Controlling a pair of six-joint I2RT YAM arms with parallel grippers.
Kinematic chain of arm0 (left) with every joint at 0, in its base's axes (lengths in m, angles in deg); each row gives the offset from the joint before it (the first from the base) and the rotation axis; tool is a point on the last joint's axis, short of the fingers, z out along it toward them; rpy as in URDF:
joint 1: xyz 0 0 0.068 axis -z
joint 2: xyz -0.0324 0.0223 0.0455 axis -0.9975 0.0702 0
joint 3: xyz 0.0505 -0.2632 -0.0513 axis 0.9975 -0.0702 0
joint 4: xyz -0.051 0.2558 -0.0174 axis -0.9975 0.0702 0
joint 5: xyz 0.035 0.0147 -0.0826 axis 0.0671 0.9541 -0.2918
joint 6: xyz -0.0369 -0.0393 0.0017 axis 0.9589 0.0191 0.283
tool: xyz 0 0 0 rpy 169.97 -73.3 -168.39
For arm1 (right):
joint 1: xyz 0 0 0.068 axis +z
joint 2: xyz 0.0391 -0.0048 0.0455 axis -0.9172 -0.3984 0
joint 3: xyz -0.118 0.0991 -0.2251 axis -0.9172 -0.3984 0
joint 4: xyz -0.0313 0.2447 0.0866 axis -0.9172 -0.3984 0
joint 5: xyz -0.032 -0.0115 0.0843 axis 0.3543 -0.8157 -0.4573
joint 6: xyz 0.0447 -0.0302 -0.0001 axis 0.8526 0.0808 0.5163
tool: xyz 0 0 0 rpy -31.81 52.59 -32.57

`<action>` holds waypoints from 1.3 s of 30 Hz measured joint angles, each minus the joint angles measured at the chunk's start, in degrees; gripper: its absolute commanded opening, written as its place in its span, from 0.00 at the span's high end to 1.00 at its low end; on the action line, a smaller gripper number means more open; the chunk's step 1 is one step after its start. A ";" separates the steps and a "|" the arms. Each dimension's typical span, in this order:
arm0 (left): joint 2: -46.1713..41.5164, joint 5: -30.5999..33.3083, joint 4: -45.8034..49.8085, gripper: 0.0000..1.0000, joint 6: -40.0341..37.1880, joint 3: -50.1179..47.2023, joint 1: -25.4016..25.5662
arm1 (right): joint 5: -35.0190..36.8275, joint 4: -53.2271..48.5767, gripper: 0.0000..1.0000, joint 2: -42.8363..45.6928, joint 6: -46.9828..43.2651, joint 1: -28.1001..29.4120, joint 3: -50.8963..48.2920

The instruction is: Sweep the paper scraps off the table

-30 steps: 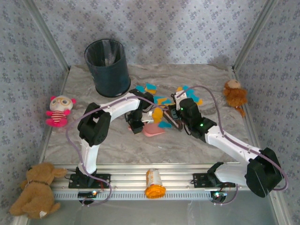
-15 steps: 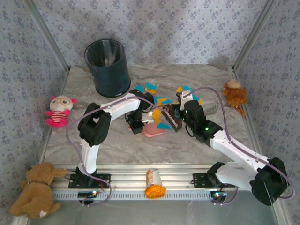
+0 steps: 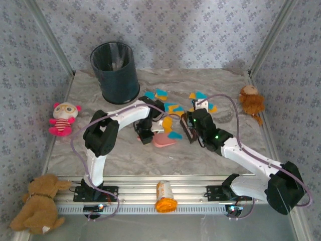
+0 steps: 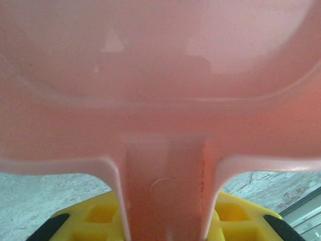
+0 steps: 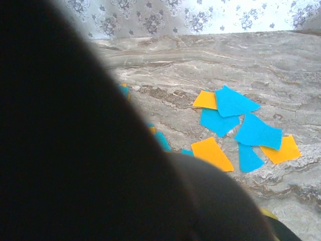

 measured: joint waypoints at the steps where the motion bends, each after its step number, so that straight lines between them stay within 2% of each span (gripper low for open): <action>1: 0.00 0.00 0.00 1.00 0.00 0.00 0.00 | 0.31 0.02 1.00 -0.44 0.44 0.24 0.35; 8: 0.00 0.09 -0.20 1.00 0.00 -0.09 0.00 | 0.42 0.76 1.00 -4.70 2.75 1.64 3.02; 16: 0.00 0.55 -0.74 1.00 -0.02 -0.37 -0.04 | -4.11 2.56 1.00 -6.16 3.74 1.64 3.58; 25: -0.11 1.68 -1.68 1.00 -0.02 -1.09 -0.04 | -8.83 1.88 1.00 -5.14 4.09 1.73 3.56; 31: -0.55 2.38 -1.88 1.00 0.46 -1.33 -0.11 | -8.98 1.14 1.00 -1.64 3.93 1.88 3.54; 39: -1.31 2.80 -1.84 1.00 2.03 -1.81 -1.27 | -9.18 1.22 1.00 -1.62 -0.48 -2.54 4.33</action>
